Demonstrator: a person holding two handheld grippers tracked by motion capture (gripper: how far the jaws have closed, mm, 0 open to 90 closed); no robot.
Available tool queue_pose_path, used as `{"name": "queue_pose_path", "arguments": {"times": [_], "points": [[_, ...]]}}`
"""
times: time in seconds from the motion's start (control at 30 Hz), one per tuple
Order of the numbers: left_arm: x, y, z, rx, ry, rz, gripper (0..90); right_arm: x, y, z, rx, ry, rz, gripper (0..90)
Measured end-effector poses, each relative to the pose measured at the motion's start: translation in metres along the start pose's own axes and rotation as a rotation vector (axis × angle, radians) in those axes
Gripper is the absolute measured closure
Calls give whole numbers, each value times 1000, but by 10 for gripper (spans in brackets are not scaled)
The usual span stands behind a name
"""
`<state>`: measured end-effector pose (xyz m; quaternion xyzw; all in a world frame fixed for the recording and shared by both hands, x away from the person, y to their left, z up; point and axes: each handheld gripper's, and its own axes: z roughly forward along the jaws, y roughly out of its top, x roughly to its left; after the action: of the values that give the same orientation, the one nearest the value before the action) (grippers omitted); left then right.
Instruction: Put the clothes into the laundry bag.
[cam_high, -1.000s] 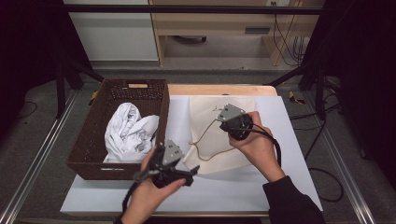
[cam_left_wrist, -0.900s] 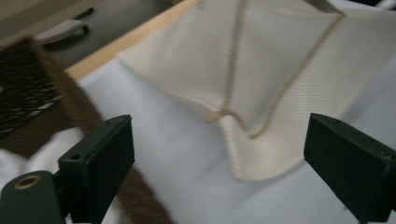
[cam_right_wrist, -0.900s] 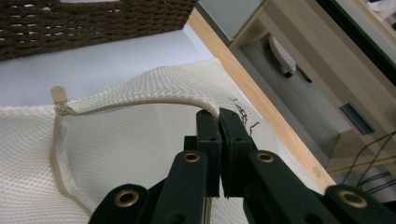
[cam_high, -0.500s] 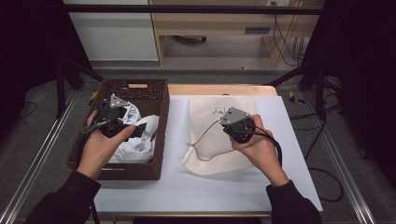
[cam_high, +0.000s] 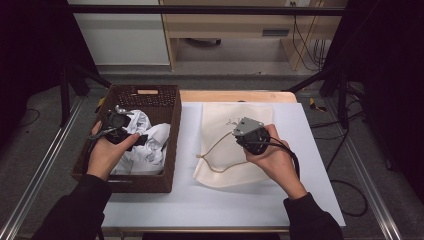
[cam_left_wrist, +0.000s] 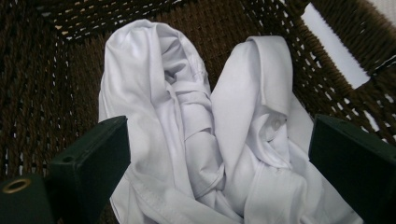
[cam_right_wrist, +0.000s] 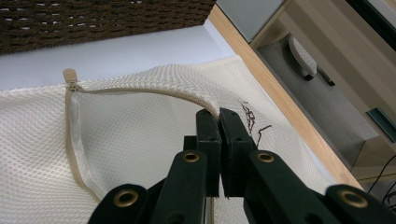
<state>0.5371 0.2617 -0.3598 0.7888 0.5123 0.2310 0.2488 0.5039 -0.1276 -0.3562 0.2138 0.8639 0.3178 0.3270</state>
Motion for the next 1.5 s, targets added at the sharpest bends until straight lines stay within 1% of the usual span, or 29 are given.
{"name": "queue_pose_path", "arguments": {"times": [0.2, 0.27, 0.33, 0.4, 0.43, 0.5, 0.53, 0.57, 0.6, 0.7, 0.77, 0.8, 0.87, 0.9, 0.93, 0.97, 1.0, 1.03, 1.07, 1.1, 1.13, 1.17, 1.2, 1.23, 1.27, 1.3, 1.33, 1.4, 1.5], "points": [[10, -6, 9, 31, -17, -28, 55, 1, 2, 1, 10, 3, -7, 881], [12, -8, 10, 28, -25, -27, 55, 3, 2, 2, 13, 2, -9, 881], [14, -9, 12, 24, -43, -44, 53, 3, 2, 2, 18, 2, -13, 881], [16, -9, 13, 28, -41, -45, 51, 2, 2, 1, 16, 1, -4, 881], [18, -9, 16, 30, -39, -45, 51, 2, 2, 1, 15, -1, -3, 881], [19, -11, 21, 27, -48, -55, 49, 3, 3, 1, 18, -1, -8, 881], [19, -11, 21, 27, -48, -55, 48, 3, 3, 1, 23, 1, -12, 880], [19, -11, 23, 34, -55, -55, 46, 4, 3, 1, 27, 1, -12, 881], [18, -13, 29, 43, -69, -56, 44, 4, 3, 2, 34, 4, -9, 881], [17, -15, 36, 58, -47, -51, 39, 3, 4, 3, 38, 9, -6, 881], [19, -15, 38, 59, -30, -52, 39, 2, 5, 4, 39, 8, -8, 881], [19, -15, 38, 59, -30, -52, 39, 2, 5, 4, 39, 8, -8, 881], [25, -19, 39, 69, 9, -64, 43, 3, 7, 6, 46, 13, -17, 881], [25, -19, 39, 69, 9, -64, 39, 3, 7, 6, 46, 13, -17, 881], [29, -22, 40, 68, 8, -84, 23, 4, 9, 6, 50, 17, -21, 880], [29, -22, 40, 68, 8, -84, 23, 4, 9, 6, 50, 17, -21, 880], [33, -26, 43, 65, -50, -123, 26, 6, 11, 7, 52, 18, -23, 880], [33, -27, 46, 66, -73, -130, 32, 6, 12, 7, 55, 18, -23, 880], [33, -27, 46, 66, -73, -130, 23, 7, 12, 8, 54, 20, -27, 880], [31, -29, 52, 77, -103, -122, 16, 7, 13, 8, 55, 19, -28, 880], [31, -29, 52, 77, -103, -122, 10, 8, 14, 8, 54, 21, -28, 880], [27, -29, 58, 108, -127, -100, 9, 8, 15, 8, 53, 22, -27, 880], [27, -29, 58, 108, -127, -100, 5, 8, 15, 8, 56, 22, -30, 880], [24, -28, 61, 117, -139, -93, 0, 8, 16, 8, 57, 22, -33, 880], [21, -26, 66, 123, -144, -62, 0, 7, 16, 8, 58, 23, -33, 880], [21, -26, 66, 123, -144, -62, 0, 7, 16, 8, 60, 22, -34, 880], [21, -25, 71, 128, -145, -57, 0, 6, 17, 7, 61, 23, -34, 880], [22, -26, 72, 127, -145, -58, 0, 5, 17, 7, 62, 24, -31, 880], [24, -25, 75, 131, -150, -47, 0, 4, 16, 8, 71, 31, -31, 880]]}}
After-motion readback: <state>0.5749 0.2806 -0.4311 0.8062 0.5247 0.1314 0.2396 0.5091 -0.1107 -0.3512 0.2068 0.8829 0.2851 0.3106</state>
